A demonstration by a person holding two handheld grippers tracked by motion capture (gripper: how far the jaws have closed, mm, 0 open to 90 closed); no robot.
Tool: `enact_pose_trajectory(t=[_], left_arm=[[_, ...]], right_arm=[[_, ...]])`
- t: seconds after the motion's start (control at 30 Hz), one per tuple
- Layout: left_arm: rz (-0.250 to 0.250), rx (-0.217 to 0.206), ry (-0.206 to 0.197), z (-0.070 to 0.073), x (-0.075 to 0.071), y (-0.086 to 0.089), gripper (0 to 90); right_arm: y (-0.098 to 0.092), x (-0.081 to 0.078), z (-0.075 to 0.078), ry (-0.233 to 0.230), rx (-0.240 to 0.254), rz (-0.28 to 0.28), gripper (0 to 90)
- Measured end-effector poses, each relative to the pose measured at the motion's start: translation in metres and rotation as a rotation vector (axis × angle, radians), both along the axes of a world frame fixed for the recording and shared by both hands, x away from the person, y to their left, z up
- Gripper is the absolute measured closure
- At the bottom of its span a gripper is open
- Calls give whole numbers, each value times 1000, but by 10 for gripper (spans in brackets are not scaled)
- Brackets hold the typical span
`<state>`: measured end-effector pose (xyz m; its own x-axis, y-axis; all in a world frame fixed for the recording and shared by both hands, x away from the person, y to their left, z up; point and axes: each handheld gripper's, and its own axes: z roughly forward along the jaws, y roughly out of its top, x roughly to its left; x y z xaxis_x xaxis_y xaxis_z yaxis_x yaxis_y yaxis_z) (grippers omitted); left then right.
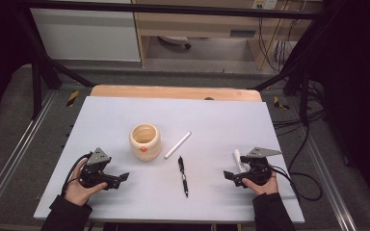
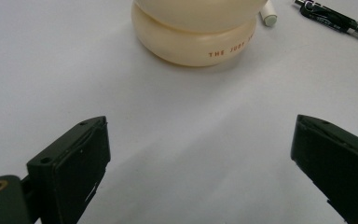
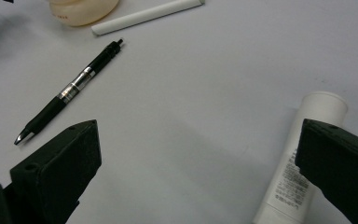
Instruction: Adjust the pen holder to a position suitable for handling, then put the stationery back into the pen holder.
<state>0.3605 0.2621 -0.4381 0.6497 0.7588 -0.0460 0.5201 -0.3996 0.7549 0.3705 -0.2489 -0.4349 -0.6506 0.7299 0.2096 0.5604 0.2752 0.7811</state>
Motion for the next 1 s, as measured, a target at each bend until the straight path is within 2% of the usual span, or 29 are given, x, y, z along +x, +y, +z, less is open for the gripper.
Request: enact_pose_trajectory(t=[0.33, 0.47, 0.63, 0.83, 1.0], left_arm=[[3, -9, -1, -5, -1, 4, 37], [8, -22, -4, -5, -2, 6, 37], [10, -34, -6, -5, -3, 9, 35], [26, -42, -2, -7, -1, 11, 36], [30, -43, 0, -8, -1, 12, 35]], right_arm=[[23, -1, 5, 16, -24, 17, 11], [37, -3, 7, 27, -40, 24, 38], [57, -7, 10, 34, -47, 59, 94], [81, -14, 10, 13, -55, 123, 233], [100, -21, 12, -6, -51, 179, 402]])
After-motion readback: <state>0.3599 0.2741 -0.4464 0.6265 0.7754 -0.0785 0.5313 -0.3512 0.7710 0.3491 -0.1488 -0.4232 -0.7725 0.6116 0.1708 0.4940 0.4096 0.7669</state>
